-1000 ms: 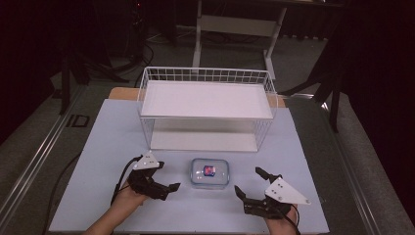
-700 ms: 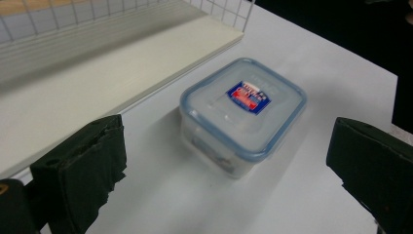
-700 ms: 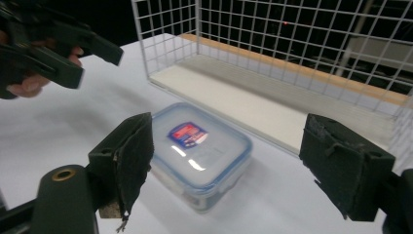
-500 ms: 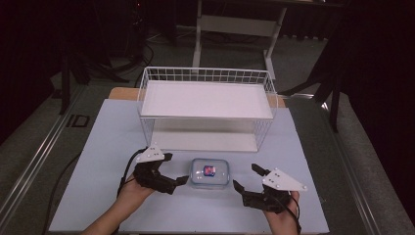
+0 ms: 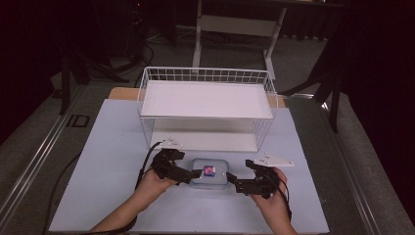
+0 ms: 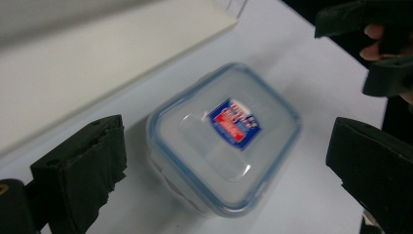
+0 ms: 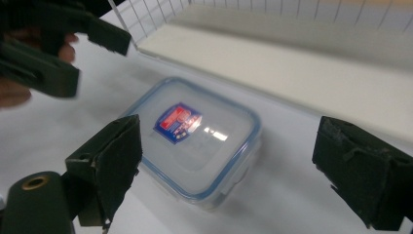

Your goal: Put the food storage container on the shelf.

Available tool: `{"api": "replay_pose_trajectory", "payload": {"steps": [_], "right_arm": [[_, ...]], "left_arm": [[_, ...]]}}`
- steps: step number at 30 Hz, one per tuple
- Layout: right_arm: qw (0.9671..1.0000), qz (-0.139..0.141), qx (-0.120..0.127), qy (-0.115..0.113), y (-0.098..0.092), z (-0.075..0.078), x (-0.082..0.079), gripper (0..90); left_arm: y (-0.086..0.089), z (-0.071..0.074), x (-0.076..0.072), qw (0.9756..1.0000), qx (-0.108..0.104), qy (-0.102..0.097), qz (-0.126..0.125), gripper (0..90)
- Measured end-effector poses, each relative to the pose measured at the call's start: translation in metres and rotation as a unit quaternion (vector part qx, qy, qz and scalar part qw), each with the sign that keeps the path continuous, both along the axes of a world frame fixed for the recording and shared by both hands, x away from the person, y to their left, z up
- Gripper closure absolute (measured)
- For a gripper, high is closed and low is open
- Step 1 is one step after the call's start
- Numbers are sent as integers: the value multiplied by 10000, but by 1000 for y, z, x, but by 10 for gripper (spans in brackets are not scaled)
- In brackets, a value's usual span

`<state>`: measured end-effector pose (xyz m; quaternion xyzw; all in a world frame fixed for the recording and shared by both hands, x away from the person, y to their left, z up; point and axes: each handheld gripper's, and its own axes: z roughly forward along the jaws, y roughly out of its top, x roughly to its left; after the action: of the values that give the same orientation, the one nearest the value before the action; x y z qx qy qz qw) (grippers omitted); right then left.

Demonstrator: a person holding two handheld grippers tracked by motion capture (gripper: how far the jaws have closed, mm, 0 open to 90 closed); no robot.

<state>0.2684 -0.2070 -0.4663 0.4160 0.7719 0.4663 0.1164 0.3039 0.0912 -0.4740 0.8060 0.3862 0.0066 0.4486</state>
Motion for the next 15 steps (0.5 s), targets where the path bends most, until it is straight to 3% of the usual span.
{"api": "replay_pose_trajectory", "payload": {"steps": [4, 7, 9, 15], "right_arm": [[9976, -6, 249, 642, 4, -12, 14, 113], [9947, -35, 298, 984, 7, -20, 22, 139], [9932, -43, 295, 1123, 7, -24, 26, 140], [9837, -150, 561, 1700, 6, -40, 39, 159]], "left_arm": [[-2, -12, 6, 9995, -15, 287, 141, 24], [0, -19, 9, 9985, -80, 500, 223, 24], [1, -24, 11, 9976, 11, 645, 266, 24], [4, -33, 12, 9948, -189, 927, 386, 87]]}}
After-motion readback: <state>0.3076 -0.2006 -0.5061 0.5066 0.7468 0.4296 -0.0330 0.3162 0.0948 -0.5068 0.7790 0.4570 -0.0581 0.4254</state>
